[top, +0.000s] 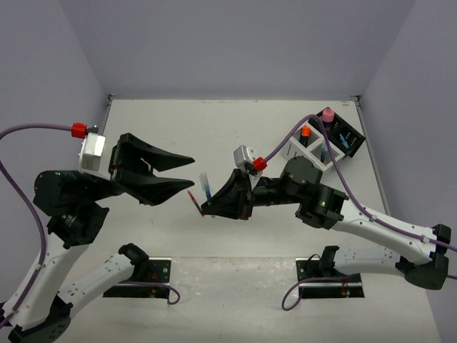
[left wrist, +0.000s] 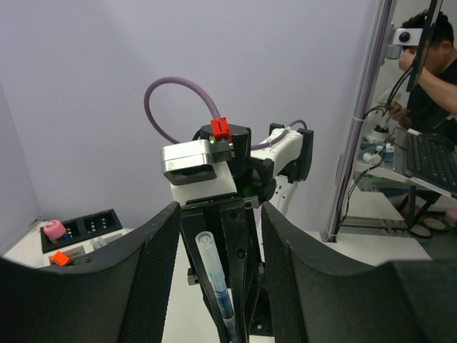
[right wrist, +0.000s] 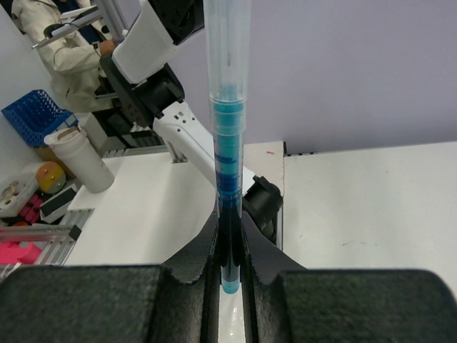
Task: Sort the stationery into containers
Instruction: Close the pen cap on the pen.
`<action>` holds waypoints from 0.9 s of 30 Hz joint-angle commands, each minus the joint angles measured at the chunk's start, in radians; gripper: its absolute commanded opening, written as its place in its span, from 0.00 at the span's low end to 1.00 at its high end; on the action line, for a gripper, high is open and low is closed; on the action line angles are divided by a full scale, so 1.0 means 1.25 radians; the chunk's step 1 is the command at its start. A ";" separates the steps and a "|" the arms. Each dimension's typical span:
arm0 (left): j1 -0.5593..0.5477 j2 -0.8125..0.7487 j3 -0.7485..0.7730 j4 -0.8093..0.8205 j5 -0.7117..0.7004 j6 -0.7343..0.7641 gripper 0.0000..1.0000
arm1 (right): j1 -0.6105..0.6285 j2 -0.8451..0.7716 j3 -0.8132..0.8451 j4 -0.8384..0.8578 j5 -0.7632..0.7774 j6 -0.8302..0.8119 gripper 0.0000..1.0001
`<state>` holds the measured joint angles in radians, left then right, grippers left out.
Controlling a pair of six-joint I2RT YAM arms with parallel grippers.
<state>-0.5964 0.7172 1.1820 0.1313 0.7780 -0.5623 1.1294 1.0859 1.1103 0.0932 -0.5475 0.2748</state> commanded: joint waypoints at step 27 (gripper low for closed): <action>-0.001 0.031 -0.091 0.126 0.009 -0.147 0.17 | 0.002 0.047 0.096 -0.037 -0.003 -0.023 0.00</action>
<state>-0.5964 0.7586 1.0653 0.2633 0.7759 -0.7471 1.1294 1.1427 1.1984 0.0343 -0.5594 0.2599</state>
